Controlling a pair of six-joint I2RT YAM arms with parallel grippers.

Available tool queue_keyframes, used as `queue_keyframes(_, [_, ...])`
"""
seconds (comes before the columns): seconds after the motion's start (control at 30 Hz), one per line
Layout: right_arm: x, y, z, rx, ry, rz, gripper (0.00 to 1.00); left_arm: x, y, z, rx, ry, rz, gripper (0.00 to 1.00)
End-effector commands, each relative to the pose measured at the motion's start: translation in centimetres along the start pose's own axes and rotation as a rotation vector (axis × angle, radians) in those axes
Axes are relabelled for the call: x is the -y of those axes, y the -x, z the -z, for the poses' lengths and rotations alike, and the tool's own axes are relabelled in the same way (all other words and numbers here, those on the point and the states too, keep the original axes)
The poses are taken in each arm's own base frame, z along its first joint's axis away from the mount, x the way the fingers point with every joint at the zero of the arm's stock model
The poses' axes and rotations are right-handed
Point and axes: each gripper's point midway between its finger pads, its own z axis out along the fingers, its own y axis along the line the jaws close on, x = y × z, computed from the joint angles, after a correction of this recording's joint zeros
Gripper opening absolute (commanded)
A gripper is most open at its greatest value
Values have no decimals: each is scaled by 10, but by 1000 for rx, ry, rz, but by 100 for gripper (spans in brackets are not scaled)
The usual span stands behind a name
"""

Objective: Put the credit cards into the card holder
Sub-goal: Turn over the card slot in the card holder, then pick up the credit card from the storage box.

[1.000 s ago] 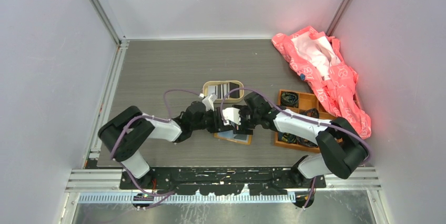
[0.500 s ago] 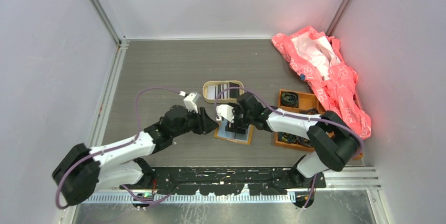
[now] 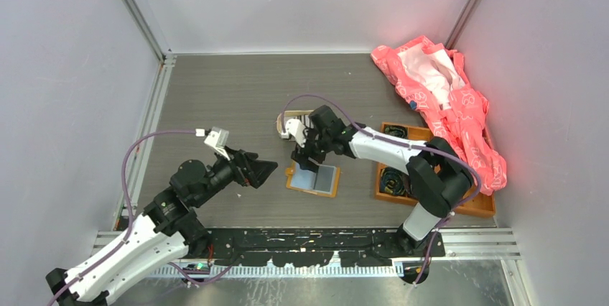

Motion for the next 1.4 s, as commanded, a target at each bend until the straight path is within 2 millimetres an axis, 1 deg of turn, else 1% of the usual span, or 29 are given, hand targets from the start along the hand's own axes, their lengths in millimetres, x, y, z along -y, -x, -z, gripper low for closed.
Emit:
queue_keyframes(0.0, [-6,34,47,108,163,-144,73,13,22,12,21,-24,-45,89])
queue_keyframes(0.03, [-2,39,59,124,182,-170,73,17,26,12,25,-28,-49,88])
queue_keyframes(0.07, [2,41,70,136,185,-194,73,25,29,12,15,-57,-51,88])
queue_keyframes(0.1, [10,46,81,154,179,-209,74,35,38,13,19,-85,-50,87])
queue_keyframes(0.17, [25,48,100,185,142,-237,75,54,55,10,31,-131,-28,86])
queue_keyframes(0.3, [51,39,130,241,80,-309,75,93,105,3,83,-177,87,86])
queue_keyframes(0.33, [55,37,136,258,64,-330,75,102,119,0,95,-174,138,86])
queue_keyframes(0.37, [60,34,141,274,49,-348,75,110,133,-2,105,-167,192,87])
queue_keyframes(0.4, [64,31,146,287,36,-362,75,116,142,-5,100,-156,237,88])
queue_keyframes(0.43, [66,29,150,300,27,-371,76,123,153,-7,101,-155,270,92])
queue_keyframes(0.47, [70,26,154,313,16,-384,76,132,159,-13,87,-157,304,96])
queue_keyframes(0.57, [76,22,162,334,-1,-415,76,160,181,-14,93,-165,338,98])
queue_keyframes(0.6, [79,20,164,339,-7,-424,76,166,185,-14,97,-150,334,98])
queue_keyframes(0.63, [82,18,165,342,-11,-435,76,172,195,-10,121,-136,330,98])
queue_keyframes(0.73, [88,9,164,336,-19,-462,76,169,203,-7,141,-48,322,99])
queue_keyframes(0.87, [92,-3,153,310,-8,-497,76,160,213,-6,185,6,309,98])
queue_keyframes(0.93, [93,-8,147,296,-2,-511,76,156,218,-8,214,31,299,98])
queue_keyframes(1.03, [95,-12,144,282,-7,-528,76,162,219,-17,202,19,283,99])
queue_keyframes(1.1, [99,-12,147,278,-41,-536,75,172,215,-28,170,-17,268,99])
queue_keyframes(1.17, [106,-9,151,281,-78,-541,76,173,209,-39,141,-13,216,100])
queue_keyframes(1.23, [113,-3,152,281,-98,-570,76,165,204,-49,124,-8,114,100])
queue_keyframes(1.27, [116,-1,151,264,-102,-584,75,154,202,-54,127,8,74,100])
queue_keyframes(1.3, [117,1,149,232,-104,-596,75,140,201,-59,129,19,30,100])
queue_keyframes(1.37, [120,3,141,145,-109,-604,74,104,189,-73,97,32,-55,100])
